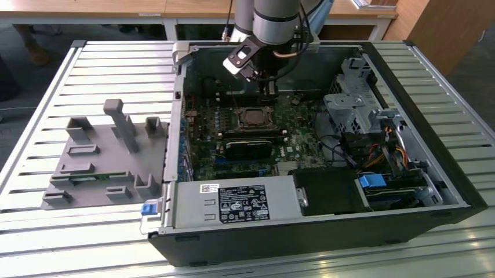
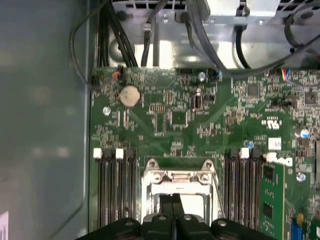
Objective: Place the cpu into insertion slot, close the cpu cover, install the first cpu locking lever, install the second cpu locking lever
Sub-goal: 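Close the cpu cover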
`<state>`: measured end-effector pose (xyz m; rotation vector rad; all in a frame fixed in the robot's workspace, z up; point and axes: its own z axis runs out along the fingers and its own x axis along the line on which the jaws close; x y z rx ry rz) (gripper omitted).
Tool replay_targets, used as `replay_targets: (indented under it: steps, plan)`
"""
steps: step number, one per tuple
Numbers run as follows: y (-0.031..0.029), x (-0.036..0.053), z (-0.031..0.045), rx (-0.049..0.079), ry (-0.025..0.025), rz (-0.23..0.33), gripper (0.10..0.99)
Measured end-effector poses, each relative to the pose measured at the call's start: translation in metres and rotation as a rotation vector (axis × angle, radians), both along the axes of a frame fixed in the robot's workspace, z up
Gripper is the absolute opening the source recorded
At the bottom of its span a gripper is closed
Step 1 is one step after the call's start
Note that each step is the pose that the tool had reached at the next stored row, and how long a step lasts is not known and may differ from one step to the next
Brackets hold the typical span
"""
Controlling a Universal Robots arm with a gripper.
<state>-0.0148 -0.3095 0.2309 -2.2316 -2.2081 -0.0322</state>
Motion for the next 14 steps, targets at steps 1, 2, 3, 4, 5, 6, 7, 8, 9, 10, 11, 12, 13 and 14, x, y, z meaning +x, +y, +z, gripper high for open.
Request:
replay_targets:
  steps: [1,2,3,4,5,6,7,8,9,10,11,12,13,14]
  plan:
    - [0.0,-0.0008,0.0,0.0,0.0,0.0,0.118]
    - [-0.0001,-0.0017,0.0,0.0,0.0,0.0,0.118]
    - [-0.0001,-0.003,0.0,0.0,0.0,0.0,0.118]
    - [-0.0002,-0.0045,0.0,0.0,0.0,0.0,0.118]
    - [-0.0002,-0.0058,0.0,0.0,0.0,0.0,0.118]
    - [-0.0004,-0.007,0.0001,0.0,0.0,0.0,0.118]
    - [-0.0005,-0.0077,0.0,0.0,0.0,0.0,0.118]
    - [-0.0007,-0.0085,0.0001,0.0,0.0001,0.0,0.118]
    - [-0.0009,-0.009,0.0001,0.0,0.0,0.0,0.118]
    - [-0.0011,-0.0094,0.0,0.0,0.0,0.0,0.118]
    - [-0.0014,-0.0099,0.0,0.0,0.0,0.0,0.118]
    - [-0.0017,-0.0104,0.0001,0.0,0.0,0.0,0.118]
    - [-0.0018,-0.0108,0.0,0.0,0.0,0.0,0.118]
    - [-0.0018,-0.0111,0.0,0.0,0.0,0.0,0.118]
